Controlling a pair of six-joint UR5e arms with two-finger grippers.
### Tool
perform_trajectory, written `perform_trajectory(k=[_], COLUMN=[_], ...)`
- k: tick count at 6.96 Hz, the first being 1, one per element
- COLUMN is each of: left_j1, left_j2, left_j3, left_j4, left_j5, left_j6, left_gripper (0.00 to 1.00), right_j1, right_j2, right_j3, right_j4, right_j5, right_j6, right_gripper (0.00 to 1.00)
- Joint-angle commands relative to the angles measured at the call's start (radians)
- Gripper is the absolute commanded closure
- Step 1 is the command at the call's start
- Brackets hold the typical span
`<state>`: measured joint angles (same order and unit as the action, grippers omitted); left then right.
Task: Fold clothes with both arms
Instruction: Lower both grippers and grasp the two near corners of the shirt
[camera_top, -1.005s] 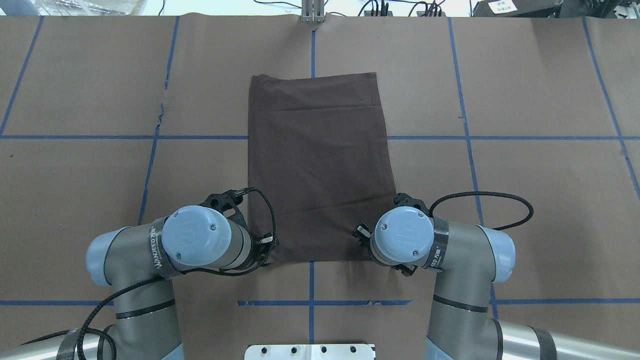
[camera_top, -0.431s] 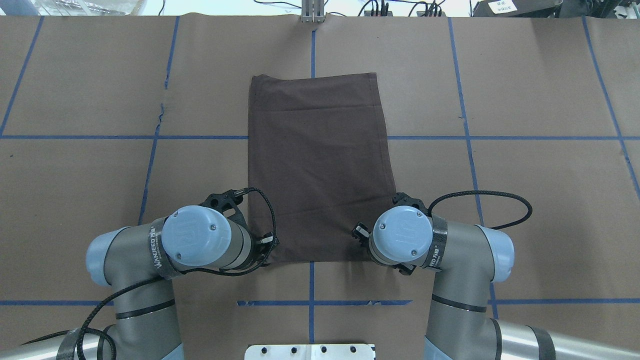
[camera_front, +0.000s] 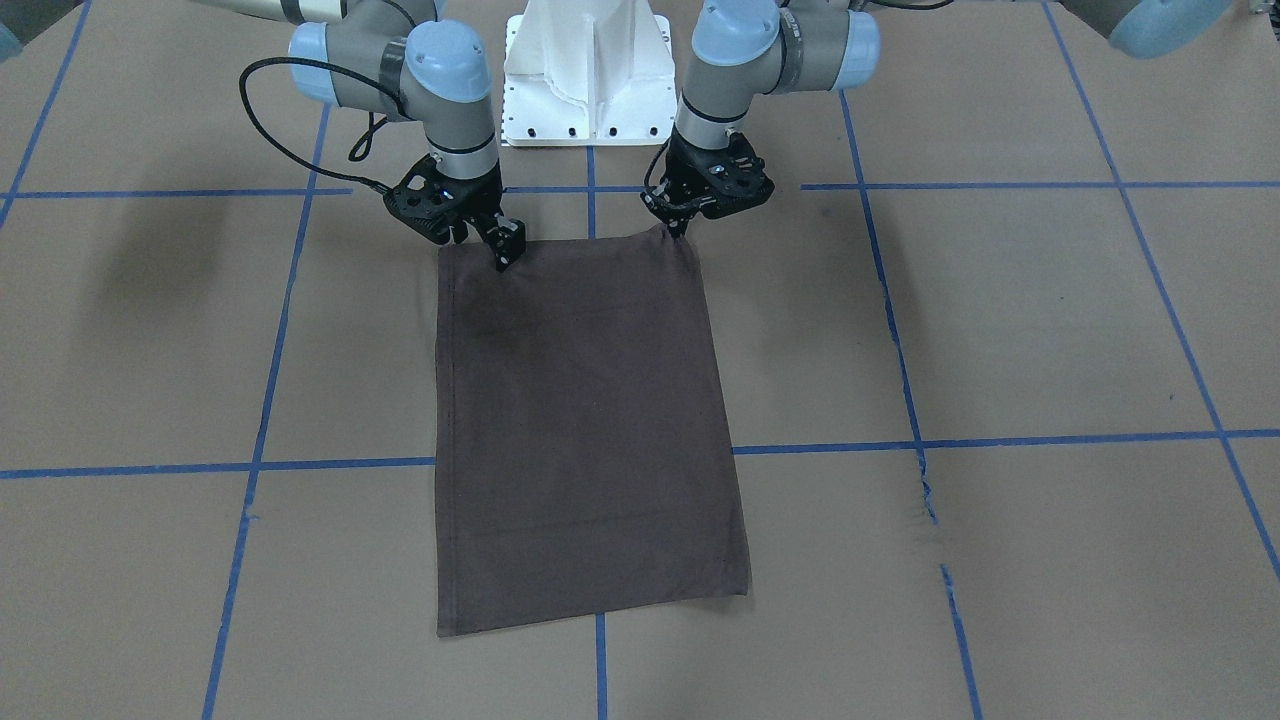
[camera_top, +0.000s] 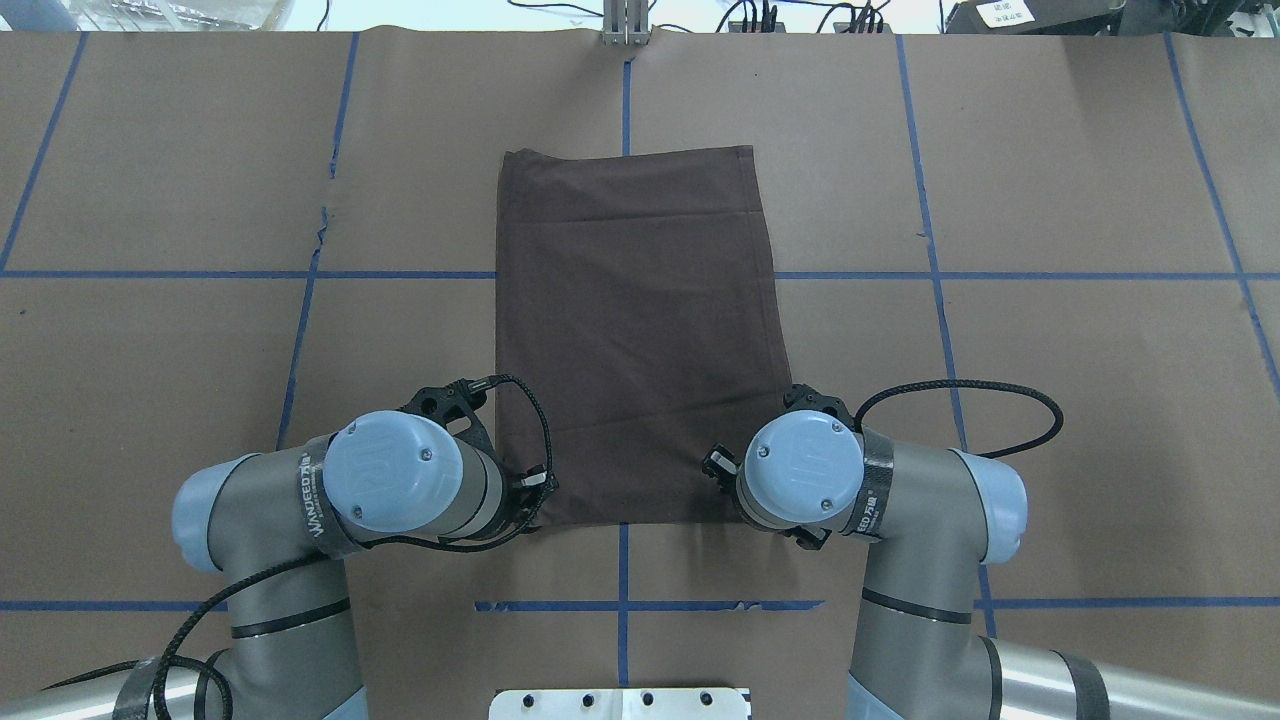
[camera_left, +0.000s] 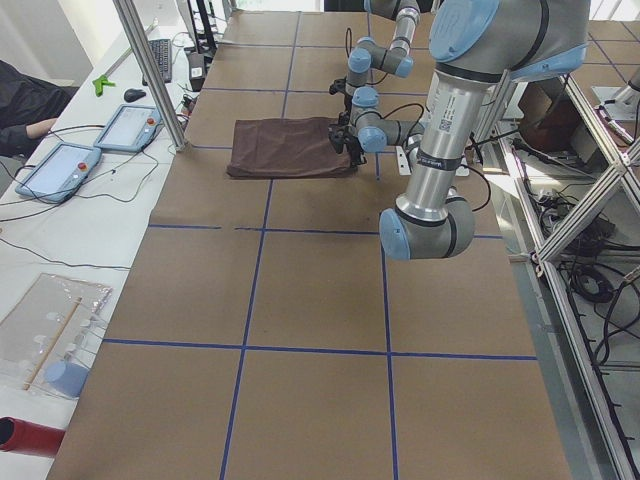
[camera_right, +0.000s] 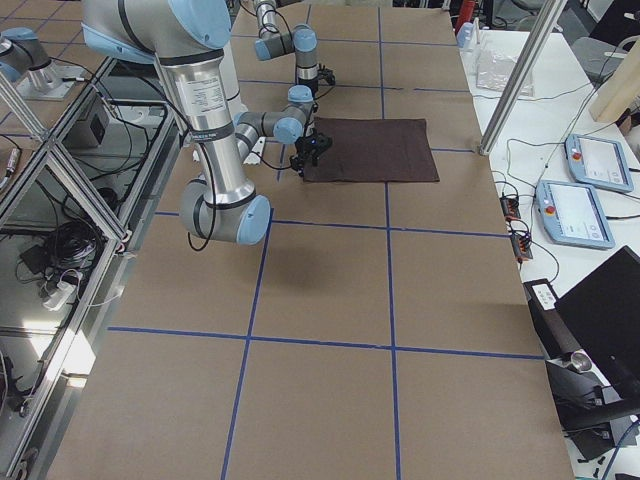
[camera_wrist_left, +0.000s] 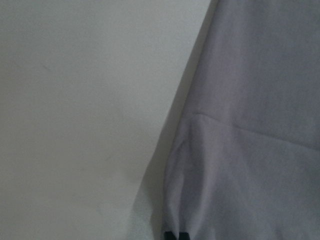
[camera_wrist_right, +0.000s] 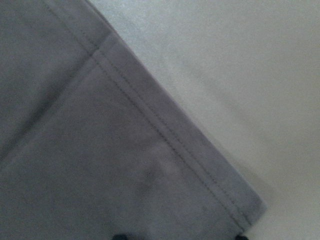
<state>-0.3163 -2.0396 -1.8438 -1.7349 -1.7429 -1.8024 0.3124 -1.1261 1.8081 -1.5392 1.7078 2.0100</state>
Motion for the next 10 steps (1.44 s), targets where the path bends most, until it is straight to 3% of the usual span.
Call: perform_trajectory(k=[1, 7, 8, 10], left_j1=[0.000, -0.003, -0.006, 0.000], left_j2=[-0.001, -0.001, 0.009, 0.012], left_j3=[0.000, 0.000, -0.035, -0.166], left_j4=[0.000, 0.002, 0.003, 0.134], left_j5=[-0.001, -0.001, -0.001, -0.001], left_j6=[0.000, 0.000, 0.000, 0.000], left_gripper=[1.00, 1.00, 1.00, 1.00], right_j1=[0.005, 0.017, 0.019, 0.025], right_j2=[0.008, 0.026, 0.026, 0.009], right_j3=[0.000, 0.000, 0.011, 0.089], right_j4=[-0.002, 0.002, 0.008, 0.008], right_j5=[0.001, 0.003, 0.001, 0.016], right_j6=[-0.001, -0.002, -0.004, -0.004], right_gripper=[1.00, 1.00, 1.00, 1.00])
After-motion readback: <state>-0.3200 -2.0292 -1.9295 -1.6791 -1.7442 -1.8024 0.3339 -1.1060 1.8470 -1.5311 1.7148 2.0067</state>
